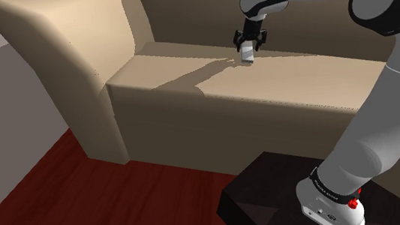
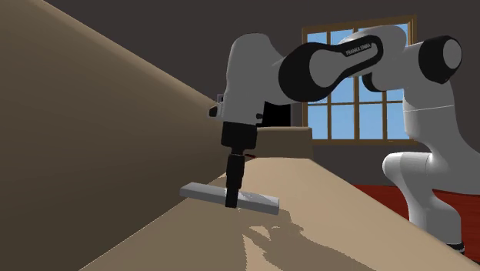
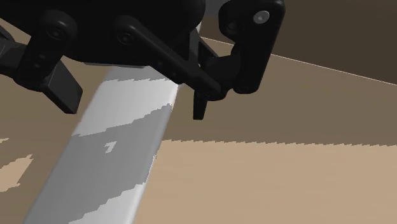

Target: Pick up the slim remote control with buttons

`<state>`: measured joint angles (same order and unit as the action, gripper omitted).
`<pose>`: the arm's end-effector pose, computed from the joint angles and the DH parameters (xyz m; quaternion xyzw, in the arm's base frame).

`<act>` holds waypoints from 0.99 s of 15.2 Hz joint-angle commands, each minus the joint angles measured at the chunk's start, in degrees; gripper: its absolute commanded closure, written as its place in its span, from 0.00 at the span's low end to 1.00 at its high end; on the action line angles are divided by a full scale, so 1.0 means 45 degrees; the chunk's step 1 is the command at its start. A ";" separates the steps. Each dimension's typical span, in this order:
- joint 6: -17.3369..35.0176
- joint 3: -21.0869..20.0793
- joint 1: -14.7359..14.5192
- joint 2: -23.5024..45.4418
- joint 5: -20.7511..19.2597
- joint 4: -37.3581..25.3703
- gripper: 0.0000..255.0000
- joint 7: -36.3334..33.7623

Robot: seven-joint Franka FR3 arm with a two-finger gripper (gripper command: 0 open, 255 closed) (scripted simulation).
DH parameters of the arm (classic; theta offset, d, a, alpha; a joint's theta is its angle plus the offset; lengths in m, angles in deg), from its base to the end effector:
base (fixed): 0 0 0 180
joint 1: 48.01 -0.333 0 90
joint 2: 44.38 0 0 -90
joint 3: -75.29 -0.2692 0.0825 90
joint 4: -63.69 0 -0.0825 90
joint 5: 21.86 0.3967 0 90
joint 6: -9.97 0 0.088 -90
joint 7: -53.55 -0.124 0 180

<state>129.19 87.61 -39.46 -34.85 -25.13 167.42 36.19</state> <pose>0.5824 -0.2219 0.3923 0.9474 -0.3125 0.0523 0.0448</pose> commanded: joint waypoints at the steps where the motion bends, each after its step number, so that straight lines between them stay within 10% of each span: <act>1: 0.0244 -0.0011 -0.0008 0.0090 0.0012 0.0152 0.00 -0.0030; 2: 0.0243 -0.0011 -0.0008 0.0092 0.0012 0.0149 0.00 -0.0029; 3: 0.0277 -0.0007 -0.0001 0.0094 0.0013 0.0180 1.00 -0.0021; 15: -0.0237 -0.0009 -0.0015 -0.0033 -0.0002 -0.0209 1.00 -0.0010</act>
<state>128.74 87.57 -39.51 -34.76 -25.10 166.87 36.14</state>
